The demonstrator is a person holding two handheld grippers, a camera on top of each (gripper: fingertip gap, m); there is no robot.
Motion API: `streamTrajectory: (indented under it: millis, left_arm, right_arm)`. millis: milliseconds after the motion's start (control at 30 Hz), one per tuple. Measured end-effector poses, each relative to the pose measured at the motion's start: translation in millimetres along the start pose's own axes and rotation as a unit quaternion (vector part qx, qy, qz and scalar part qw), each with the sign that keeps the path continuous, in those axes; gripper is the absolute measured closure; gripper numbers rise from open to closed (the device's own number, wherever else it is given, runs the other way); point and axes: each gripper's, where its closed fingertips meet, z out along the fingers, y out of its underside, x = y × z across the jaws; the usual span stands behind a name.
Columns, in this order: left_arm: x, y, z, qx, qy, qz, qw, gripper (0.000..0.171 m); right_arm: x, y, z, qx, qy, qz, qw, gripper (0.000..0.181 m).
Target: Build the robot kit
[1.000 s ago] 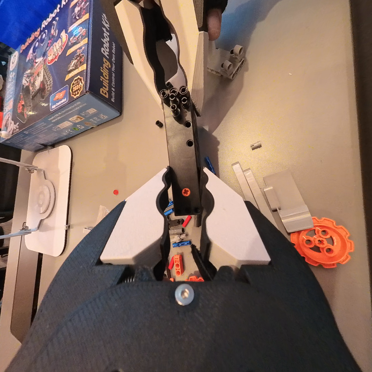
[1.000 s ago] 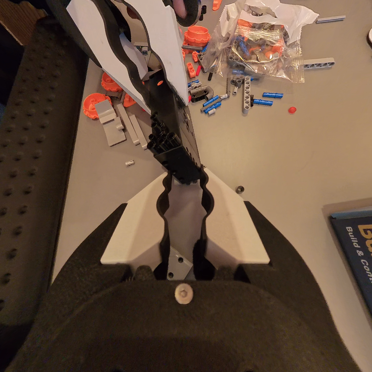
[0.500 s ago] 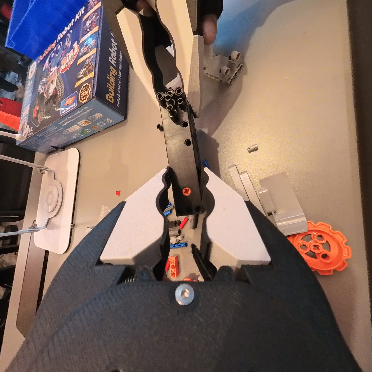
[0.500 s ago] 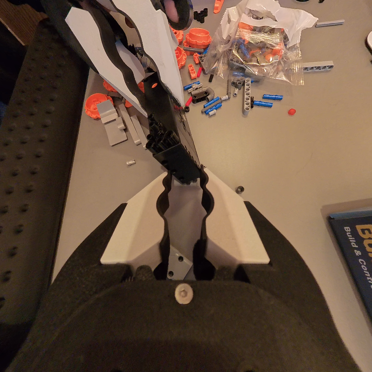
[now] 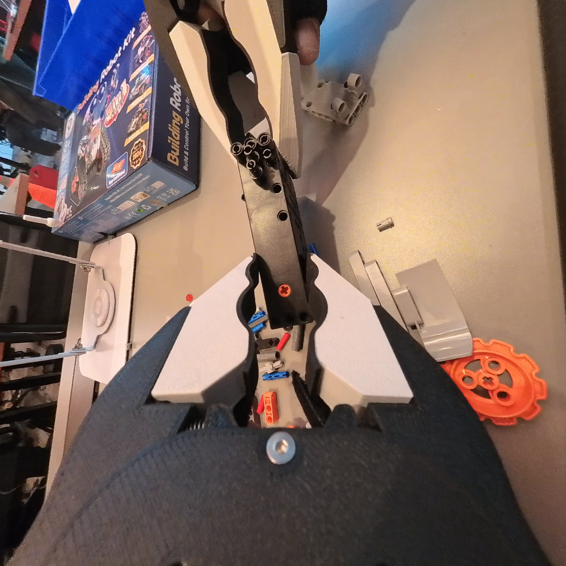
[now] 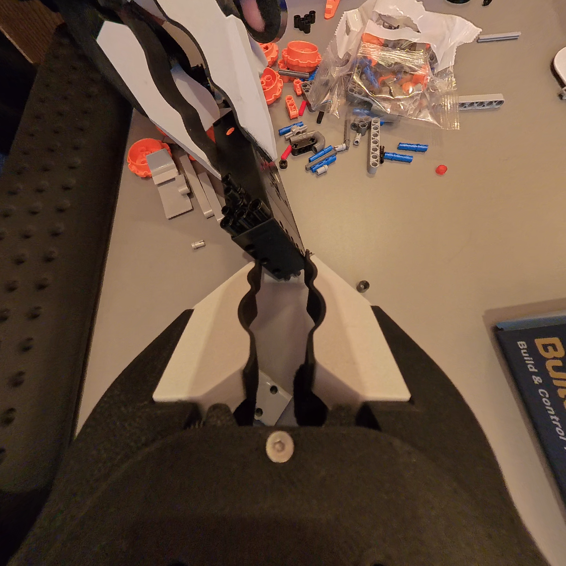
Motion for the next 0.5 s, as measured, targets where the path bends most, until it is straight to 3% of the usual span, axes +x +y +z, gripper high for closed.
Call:
streamTrajectory:
  millis: [333, 500]
  left_arm:
    - [-0.5, -0.3, 0.5, 0.003, -0.003, 0.001, 1.000, 0.144]
    - [-4.4, 0.2, 0.7, 0.024, 0.021, -0.046, 0.998, 0.144]
  right_arm:
    - [0.2, -0.5, -1.3, 0.000, 0.002, -0.001, 1.000, 0.155]
    - [0.6, -5.8, -5.6, 0.016, -0.003, 0.015, 1.000, 0.155]
